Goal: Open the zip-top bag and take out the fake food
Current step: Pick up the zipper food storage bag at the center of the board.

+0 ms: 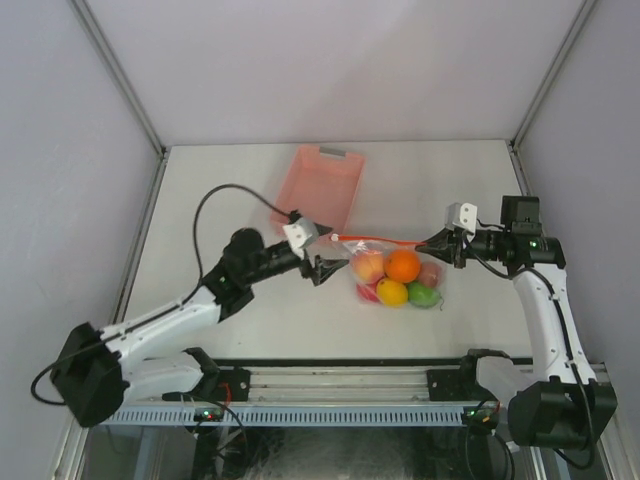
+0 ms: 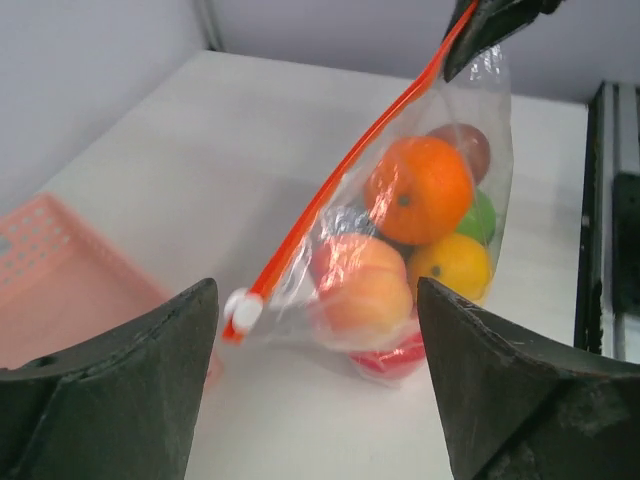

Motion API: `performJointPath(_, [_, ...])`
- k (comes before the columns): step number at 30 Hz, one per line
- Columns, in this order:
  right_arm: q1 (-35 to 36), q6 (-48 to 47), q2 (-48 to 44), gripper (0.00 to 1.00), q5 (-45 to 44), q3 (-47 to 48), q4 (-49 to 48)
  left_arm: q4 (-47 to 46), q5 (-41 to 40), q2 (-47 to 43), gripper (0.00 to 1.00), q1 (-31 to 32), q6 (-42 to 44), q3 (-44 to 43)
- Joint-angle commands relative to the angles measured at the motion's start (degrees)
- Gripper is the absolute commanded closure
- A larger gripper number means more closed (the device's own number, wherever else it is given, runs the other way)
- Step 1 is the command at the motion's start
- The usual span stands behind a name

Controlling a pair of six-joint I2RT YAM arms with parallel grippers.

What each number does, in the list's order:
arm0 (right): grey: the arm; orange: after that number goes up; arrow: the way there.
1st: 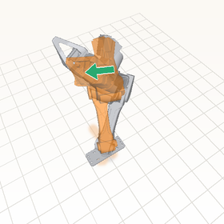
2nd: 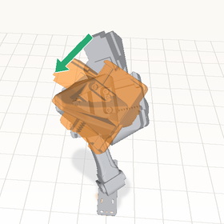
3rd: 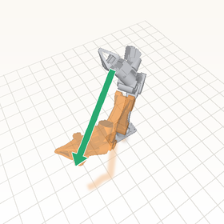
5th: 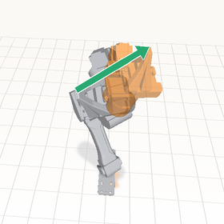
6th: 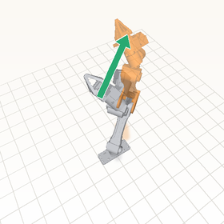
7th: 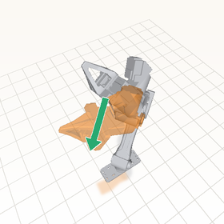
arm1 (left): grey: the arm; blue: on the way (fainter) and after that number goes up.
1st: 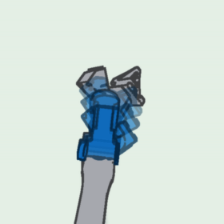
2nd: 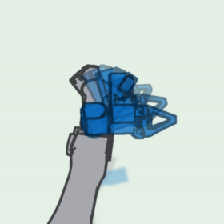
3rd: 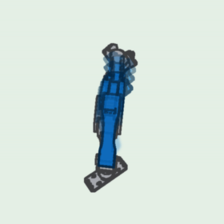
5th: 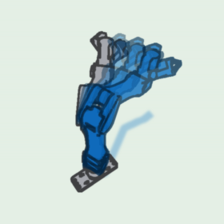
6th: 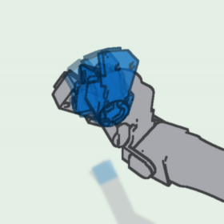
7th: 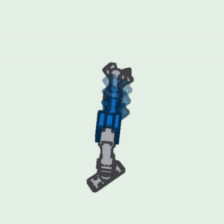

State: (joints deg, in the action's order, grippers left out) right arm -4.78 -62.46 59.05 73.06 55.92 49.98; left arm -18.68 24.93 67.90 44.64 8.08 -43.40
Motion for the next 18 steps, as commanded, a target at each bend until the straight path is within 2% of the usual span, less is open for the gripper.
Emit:
performJointPath(1, [-0.77, -2.44, -0.84, 1.00, 3.56, 2.00, 1.11, -28.33, -7.62, -8.83, 0.15, -2.22, -15.17, 15.55])
performJointPath(4, [-1.46, -2.63, -0.70, 1.00, 4.06, 2.00, 1.35, -39.99, -8.95, -8.97, 0.15, -3.60, -20.74, 22.55])
performJointPath(9, [-3.06, -2.70, -0.76, 1.00, 5.25, 2.00, 1.95, -58.54, -7.68, 0.00, 0.14, -5.43, -32.51, 27.57])
performJointPath(12, [-3.64, -2.95, -0.49, 1.00, 5.52, 2.04, 2.24, -61.31, -6.35, 5.46, 0.01, -5.31, -37.02, 25.83])
performJointPath(18, [-3.75, -4.05, 0.76, 1.00, 5.52, 2.00, 3.19, -61.75, -8.35, 11.47, 0.00, -2.16, -35.25, 22.38])
